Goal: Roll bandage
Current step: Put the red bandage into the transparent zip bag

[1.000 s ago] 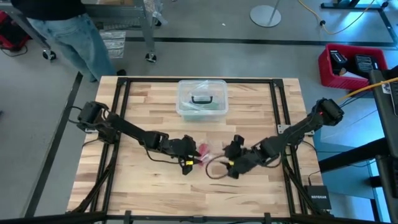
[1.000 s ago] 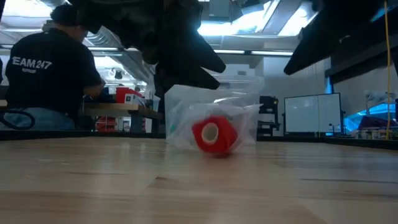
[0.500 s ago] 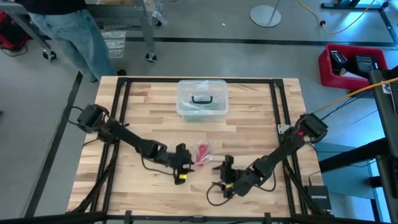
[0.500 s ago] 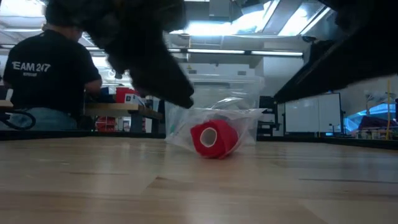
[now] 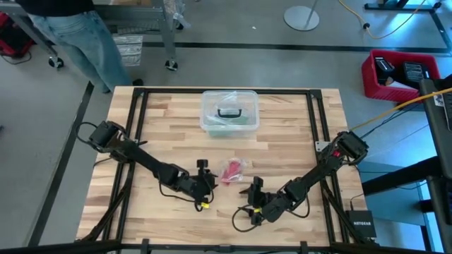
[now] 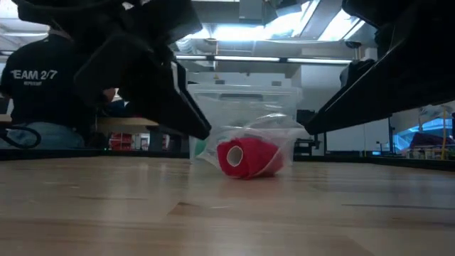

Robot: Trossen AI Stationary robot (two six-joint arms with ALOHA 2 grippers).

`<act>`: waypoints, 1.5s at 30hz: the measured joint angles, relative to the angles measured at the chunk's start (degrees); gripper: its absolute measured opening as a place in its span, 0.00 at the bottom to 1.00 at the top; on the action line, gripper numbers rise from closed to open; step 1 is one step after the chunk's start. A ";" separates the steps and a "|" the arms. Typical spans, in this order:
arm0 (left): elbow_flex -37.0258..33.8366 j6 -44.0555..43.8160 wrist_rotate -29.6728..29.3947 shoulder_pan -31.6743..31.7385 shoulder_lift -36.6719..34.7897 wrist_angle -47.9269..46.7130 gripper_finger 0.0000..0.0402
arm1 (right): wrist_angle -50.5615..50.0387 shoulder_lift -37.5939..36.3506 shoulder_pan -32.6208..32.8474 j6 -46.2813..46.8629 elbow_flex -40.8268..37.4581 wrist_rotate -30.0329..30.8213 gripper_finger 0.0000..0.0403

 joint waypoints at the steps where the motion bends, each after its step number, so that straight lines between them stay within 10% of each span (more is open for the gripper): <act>1: 0.02 0.49 -1.31 -0.11 -0.02 -0.27 0.38 | -0.04 0.00 0.00 0.07 0.00 0.00 0.71; 21: -0.37 13.30 9.21 7.94 0.37 0.95 0.37 | -0.16 0.00 0.00 0.08 0.00 0.61 0.71; 30: -0.37 0.39 10.78 7.77 0.39 2.43 0.03 | -0.54 -0.02 -0.51 -0.54 0.00 2.88 0.71; 45: 0.55 -13.18 10.79 3.35 0.39 9.85 0.01 | -0.97 -0.09 -4.21 -9.36 -0.02 4.35 0.71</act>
